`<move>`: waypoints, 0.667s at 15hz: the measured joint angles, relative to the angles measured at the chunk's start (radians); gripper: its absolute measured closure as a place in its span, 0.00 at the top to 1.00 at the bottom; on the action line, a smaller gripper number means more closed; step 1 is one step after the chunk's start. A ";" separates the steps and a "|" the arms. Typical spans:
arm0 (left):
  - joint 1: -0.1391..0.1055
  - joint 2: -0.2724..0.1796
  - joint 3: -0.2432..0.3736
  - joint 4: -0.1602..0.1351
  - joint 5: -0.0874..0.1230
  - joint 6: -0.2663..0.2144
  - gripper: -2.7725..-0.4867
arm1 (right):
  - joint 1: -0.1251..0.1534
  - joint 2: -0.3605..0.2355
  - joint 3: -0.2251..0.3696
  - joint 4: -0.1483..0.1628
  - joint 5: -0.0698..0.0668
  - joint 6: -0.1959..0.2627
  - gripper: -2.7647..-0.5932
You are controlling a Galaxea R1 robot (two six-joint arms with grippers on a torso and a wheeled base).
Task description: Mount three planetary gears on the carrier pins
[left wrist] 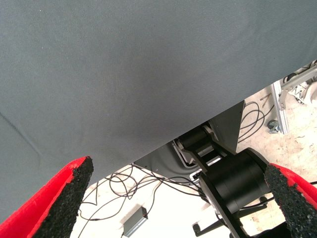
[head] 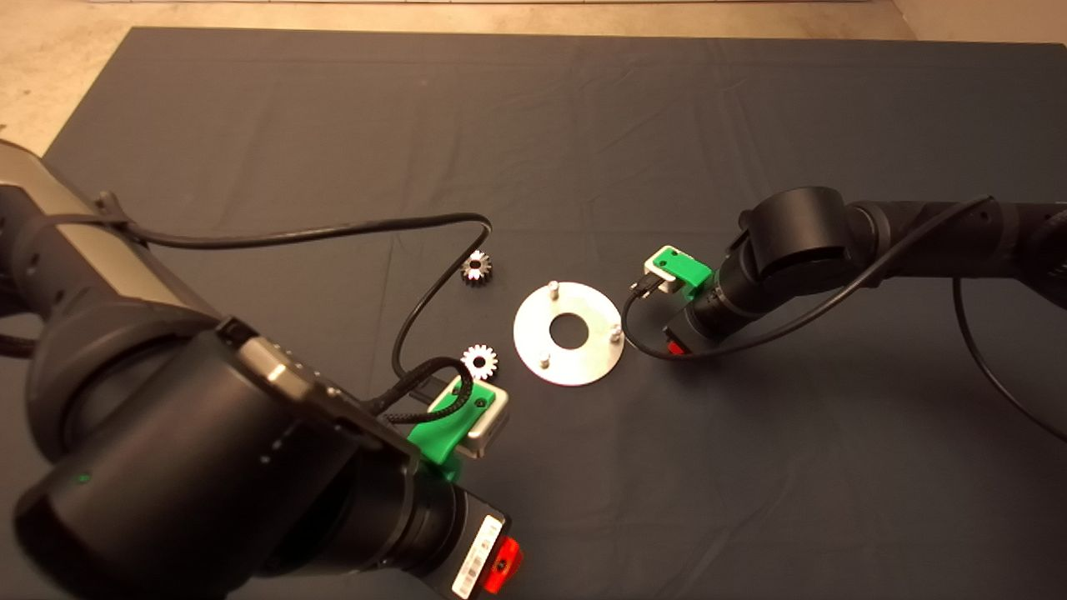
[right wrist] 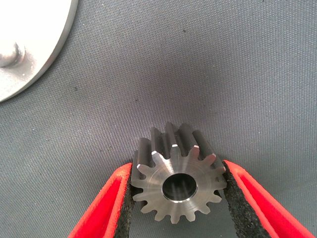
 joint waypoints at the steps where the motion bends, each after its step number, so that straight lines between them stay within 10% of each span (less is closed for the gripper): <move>1: 0.000 0.000 0.000 0.000 0.000 0.000 0.89 | 0.000 0.000 0.000 0.000 0.001 0.000 0.27; 10: 0.000 0.000 0.000 0.000 0.000 0.000 0.89 | 0.000 0.000 -0.004 0.000 0.004 0.000 0.23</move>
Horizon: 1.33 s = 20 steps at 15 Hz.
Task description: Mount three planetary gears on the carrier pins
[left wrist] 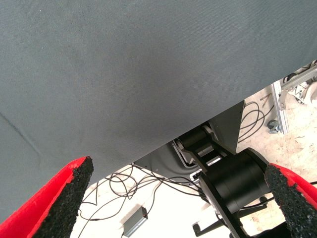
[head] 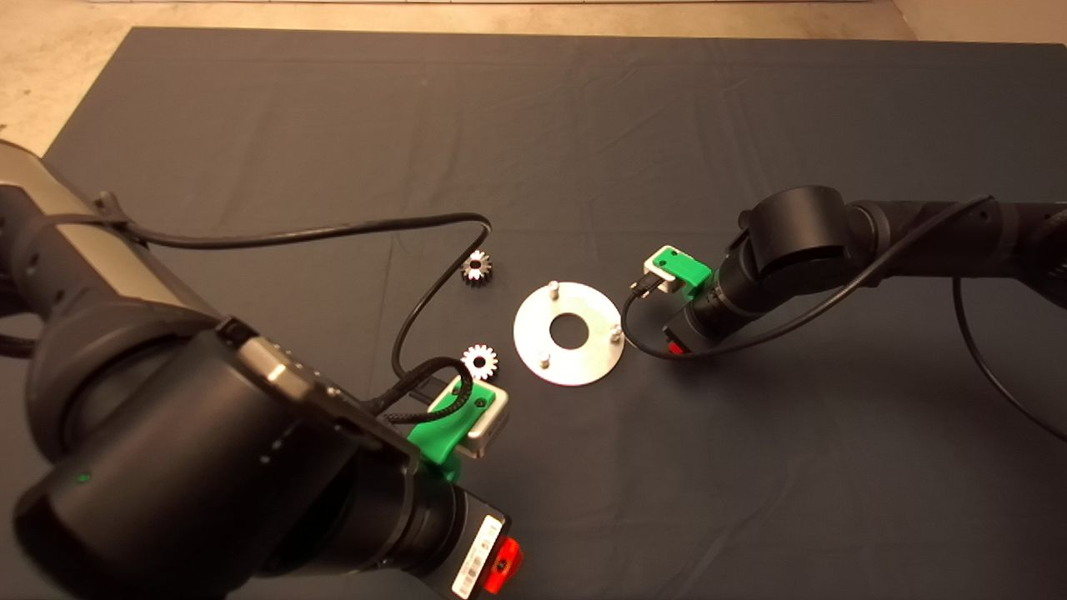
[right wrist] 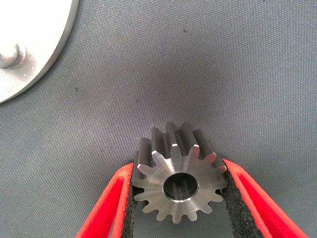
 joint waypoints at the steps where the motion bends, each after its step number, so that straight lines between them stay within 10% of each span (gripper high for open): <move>1: 0.000 0.000 0.000 0.000 0.000 0.000 0.89 | 0.000 0.000 0.000 0.000 0.000 0.000 0.23; 6: 0.000 0.000 0.000 0.000 0.000 0.000 0.89 | 0.015 0.001 -0.006 0.028 -0.003 0.018 0.23; 13: 0.000 0.004 0.000 0.000 0.000 0.000 0.89 | 0.177 0.053 0.009 0.210 -0.005 0.065 0.23; 20: 0.000 0.006 0.000 0.000 0.000 0.000 0.89 | 0.232 0.071 0.105 0.307 -0.005 0.143 0.22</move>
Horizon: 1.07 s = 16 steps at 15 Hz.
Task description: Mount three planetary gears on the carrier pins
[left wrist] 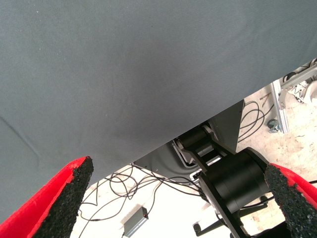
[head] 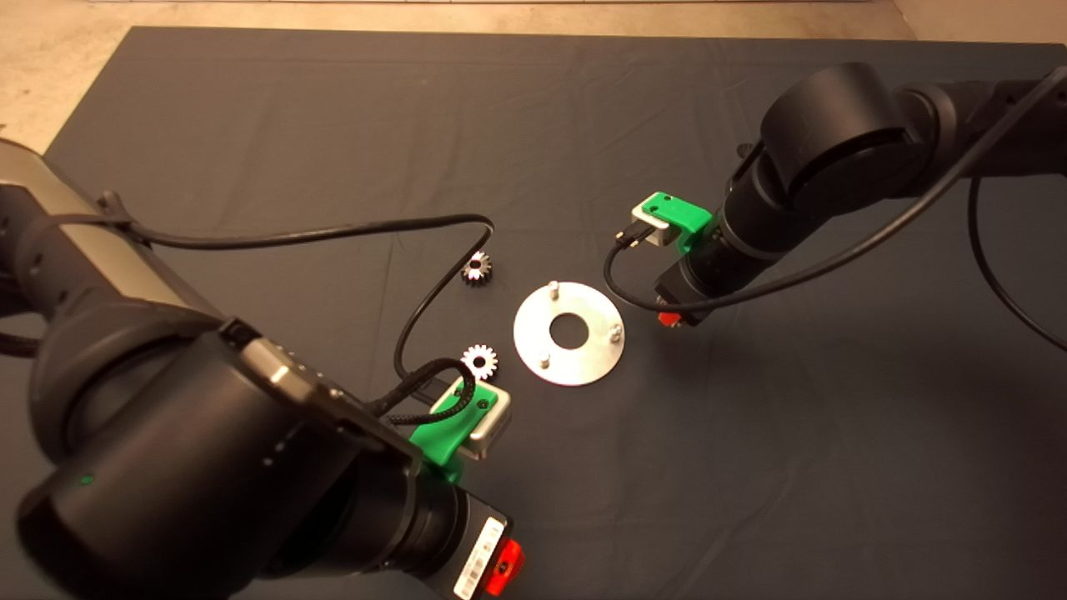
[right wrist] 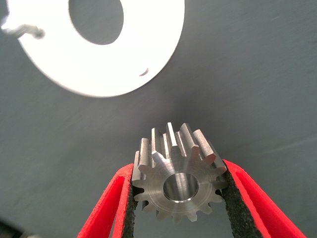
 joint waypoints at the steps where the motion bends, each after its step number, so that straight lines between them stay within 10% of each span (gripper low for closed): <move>1: 0.000 0.000 0.000 0.000 0.000 0.000 0.89 | 0.005 0.002 0.018 0.006 -0.001 0.012 0.22; 16: 0.002 0.000 0.000 0.000 0.000 0.001 0.89 | -0.009 0.095 0.026 -0.001 -0.003 0.066 0.22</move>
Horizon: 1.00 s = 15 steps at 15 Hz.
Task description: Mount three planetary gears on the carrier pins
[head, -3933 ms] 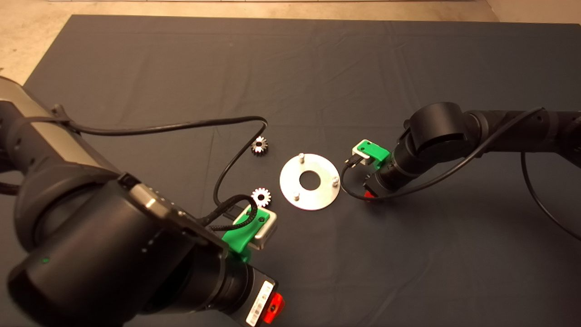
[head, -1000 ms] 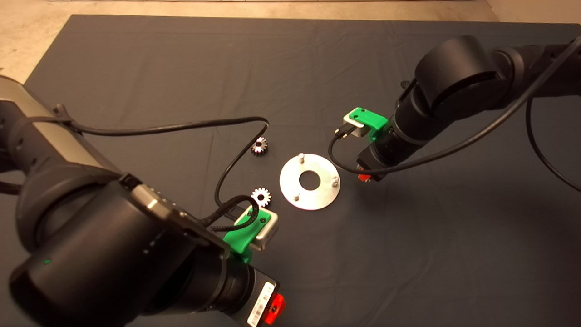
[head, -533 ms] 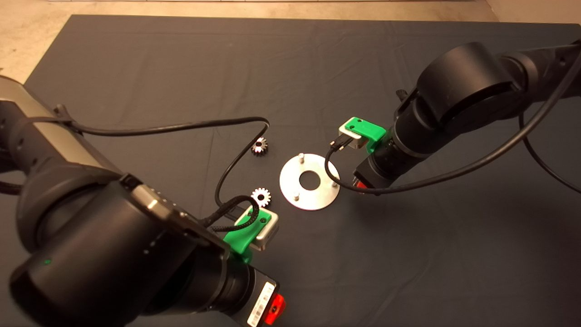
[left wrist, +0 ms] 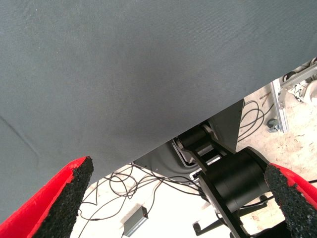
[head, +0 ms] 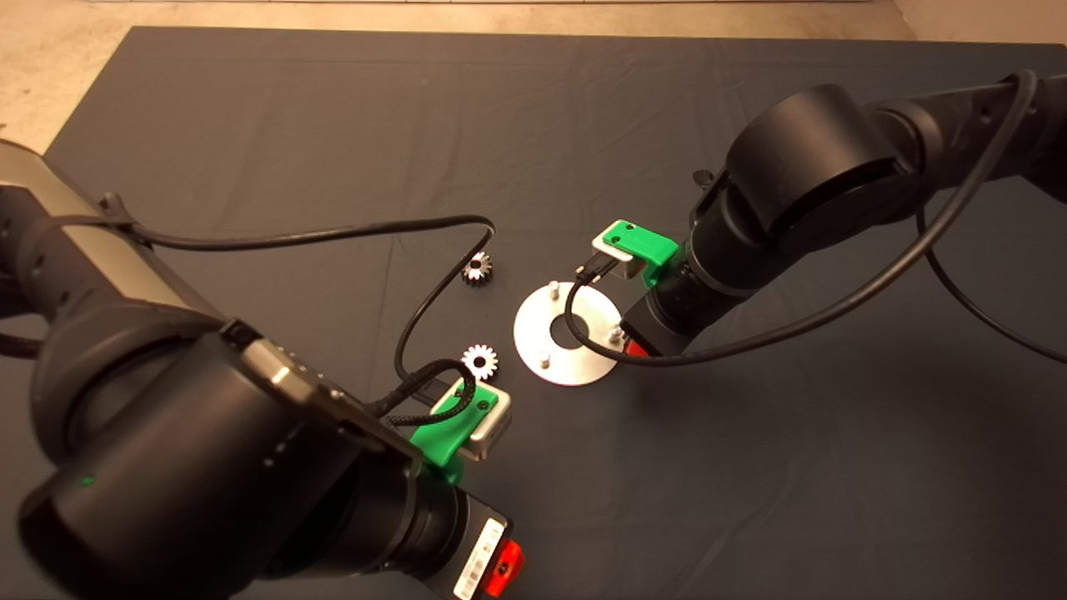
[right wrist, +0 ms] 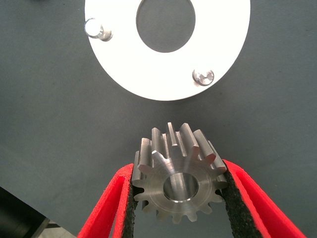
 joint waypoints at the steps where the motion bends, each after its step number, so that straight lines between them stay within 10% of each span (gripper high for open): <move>1: 0.000 0.000 0.000 0.000 0.000 0.000 0.89 | -0.009 0.002 -0.003 -0.005 0.001 0.000 0.22; 15: 0.000 0.000 0.000 0.000 0.000 0.000 0.89 | -0.066 0.007 -0.049 -0.162 0.000 -0.003 0.22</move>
